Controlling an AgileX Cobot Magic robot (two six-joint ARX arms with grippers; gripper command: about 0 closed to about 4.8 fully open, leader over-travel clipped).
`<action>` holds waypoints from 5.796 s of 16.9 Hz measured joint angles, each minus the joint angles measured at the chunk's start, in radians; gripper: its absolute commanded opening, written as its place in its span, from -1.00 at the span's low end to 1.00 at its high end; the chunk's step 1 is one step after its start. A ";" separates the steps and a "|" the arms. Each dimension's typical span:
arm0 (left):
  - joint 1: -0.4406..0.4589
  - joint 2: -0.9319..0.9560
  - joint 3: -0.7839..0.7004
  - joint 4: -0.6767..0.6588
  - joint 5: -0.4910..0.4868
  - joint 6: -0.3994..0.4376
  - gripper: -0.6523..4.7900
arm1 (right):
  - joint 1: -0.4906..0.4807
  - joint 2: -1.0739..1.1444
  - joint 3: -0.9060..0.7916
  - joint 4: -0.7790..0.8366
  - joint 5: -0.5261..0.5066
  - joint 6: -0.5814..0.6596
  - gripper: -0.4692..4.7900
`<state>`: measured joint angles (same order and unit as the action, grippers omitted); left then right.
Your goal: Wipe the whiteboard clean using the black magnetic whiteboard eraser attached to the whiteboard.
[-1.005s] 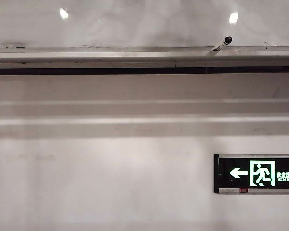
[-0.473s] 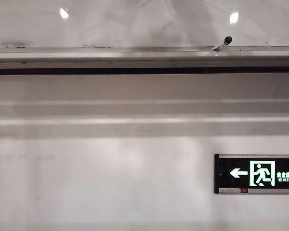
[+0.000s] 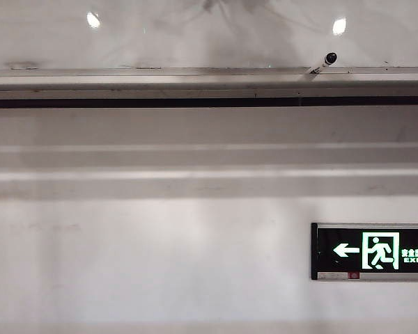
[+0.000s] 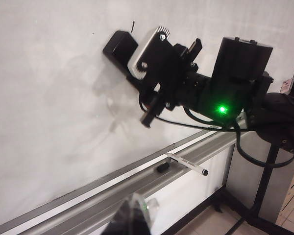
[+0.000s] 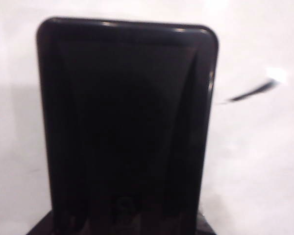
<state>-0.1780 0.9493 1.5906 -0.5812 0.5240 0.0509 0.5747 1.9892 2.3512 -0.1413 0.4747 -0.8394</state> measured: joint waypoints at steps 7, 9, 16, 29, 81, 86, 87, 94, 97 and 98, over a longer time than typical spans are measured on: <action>0.000 -0.009 0.000 -0.008 0.008 0.000 -0.78 | -0.014 -0.015 0.136 0.080 0.077 -0.026 -0.83; 0.000 -0.014 0.000 -0.008 0.008 0.000 -0.78 | -0.014 -0.007 0.134 -0.055 0.024 -0.026 -0.82; 0.000 -0.017 0.000 -0.016 0.010 0.000 -0.78 | -0.014 0.018 0.132 -0.107 0.019 0.006 0.07; 0.000 -0.017 0.000 -0.016 0.011 0.000 -0.78 | -0.011 0.019 0.130 -0.026 -0.099 0.009 1.00; 0.000 -0.017 0.000 -0.016 0.011 0.000 -0.78 | -0.240 -0.095 0.132 -0.121 0.215 0.170 -0.76; 0.000 -0.018 0.000 -0.016 0.011 0.000 -0.78 | -0.260 -0.109 0.132 -0.033 0.137 0.175 -0.76; 0.000 -0.018 0.000 -0.016 0.011 0.000 -0.78 | -0.259 -0.109 0.132 -0.033 0.098 0.176 -0.76; 0.000 -0.018 0.000 -0.016 0.011 0.000 -0.78 | -0.244 -0.112 0.132 -0.064 -0.190 0.286 -0.76; 0.000 -0.018 0.000 -0.016 0.011 0.000 -0.78 | -0.252 -0.110 0.132 -0.047 -0.110 0.343 -0.76; 0.000 -0.018 0.000 -0.016 0.011 0.000 -0.78 | -0.254 -0.110 0.132 -0.021 -0.067 0.352 -0.76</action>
<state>-0.1780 0.9318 1.5906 -0.5968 0.5346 0.0509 0.3202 1.8790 2.4828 -0.1619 0.4076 -0.4873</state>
